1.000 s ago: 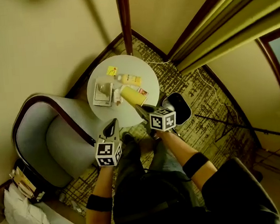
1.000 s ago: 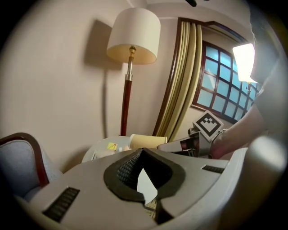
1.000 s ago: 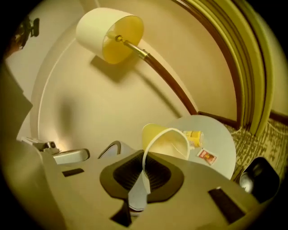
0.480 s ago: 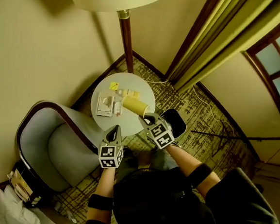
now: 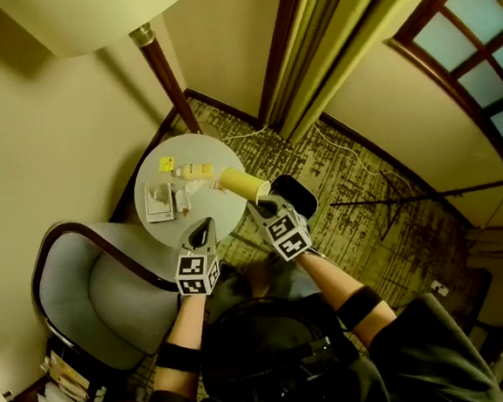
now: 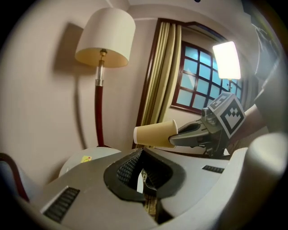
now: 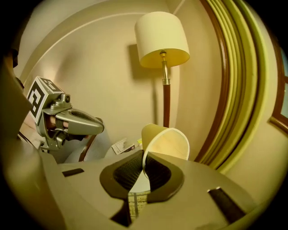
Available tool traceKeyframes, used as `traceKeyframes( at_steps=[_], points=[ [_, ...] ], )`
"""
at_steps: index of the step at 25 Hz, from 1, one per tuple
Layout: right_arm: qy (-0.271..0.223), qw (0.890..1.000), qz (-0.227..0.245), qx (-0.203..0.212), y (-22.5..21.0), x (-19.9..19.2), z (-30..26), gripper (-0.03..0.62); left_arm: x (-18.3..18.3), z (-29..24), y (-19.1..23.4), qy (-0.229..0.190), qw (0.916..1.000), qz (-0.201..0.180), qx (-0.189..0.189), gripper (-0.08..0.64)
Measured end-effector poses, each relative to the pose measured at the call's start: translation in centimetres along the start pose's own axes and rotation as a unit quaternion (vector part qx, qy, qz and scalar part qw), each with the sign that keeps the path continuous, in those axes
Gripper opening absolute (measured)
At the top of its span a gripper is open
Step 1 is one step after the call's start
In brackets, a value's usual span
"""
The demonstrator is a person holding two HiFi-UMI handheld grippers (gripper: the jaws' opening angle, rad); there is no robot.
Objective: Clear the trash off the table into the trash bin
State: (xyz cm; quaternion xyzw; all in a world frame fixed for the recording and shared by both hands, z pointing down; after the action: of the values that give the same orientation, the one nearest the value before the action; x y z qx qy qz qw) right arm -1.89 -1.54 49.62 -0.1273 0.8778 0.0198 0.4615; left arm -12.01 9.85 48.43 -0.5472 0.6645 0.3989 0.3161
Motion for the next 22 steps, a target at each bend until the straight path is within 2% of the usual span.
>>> traceKeyframes(
  at_steps=[4, 7, 11, 17, 22],
  points=[
    [0.015, 0.996, -0.045, -0.075, -4.0, -4.1, 4.0, 0.029, 0.4, -4.5, -4.4, 0.022, 0.9956, -0.035, -0.084, 0.0],
    [0.028, 0.989, -0.075, -0.126, -6.8, -7.4, 7.2, 0.029, 0.9, -7.7, -8.4, 0.039, 0.9871, -0.065, -0.141, 0.0],
    [0.049, 0.979, -0.111, -0.164, -9.5, -12.0, 10.1, 0.029, 0.7, -11.1, -13.5, 0.066, 0.9738, -0.086, -0.2, 0.0],
    [0.089, 0.97, -0.144, -0.176, -12.3, -19.1, 9.4, 0.029, -3.2, -16.2, -17.2, 0.105, 0.9624, -0.1, -0.23, 0.0],
    [0.118, 0.963, -0.173, -0.171, -14.9, -26.1, 5.4, 0.029, -9.6, -21.2, -17.3, 0.14, 0.9588, -0.107, -0.223, 0.0]
  ],
)
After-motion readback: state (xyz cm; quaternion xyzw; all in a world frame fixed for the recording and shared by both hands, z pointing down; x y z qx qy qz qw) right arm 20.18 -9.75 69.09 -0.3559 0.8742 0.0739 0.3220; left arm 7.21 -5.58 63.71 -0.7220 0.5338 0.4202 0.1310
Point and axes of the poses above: the fingertips, and each gripper's own axes: z backward along the fingers, y to its left, x out of its top, the point moved 4 cm from there along z, backward along the fingers, and after that the axes turned 4 degrees about -y, right-handed, at the moved point
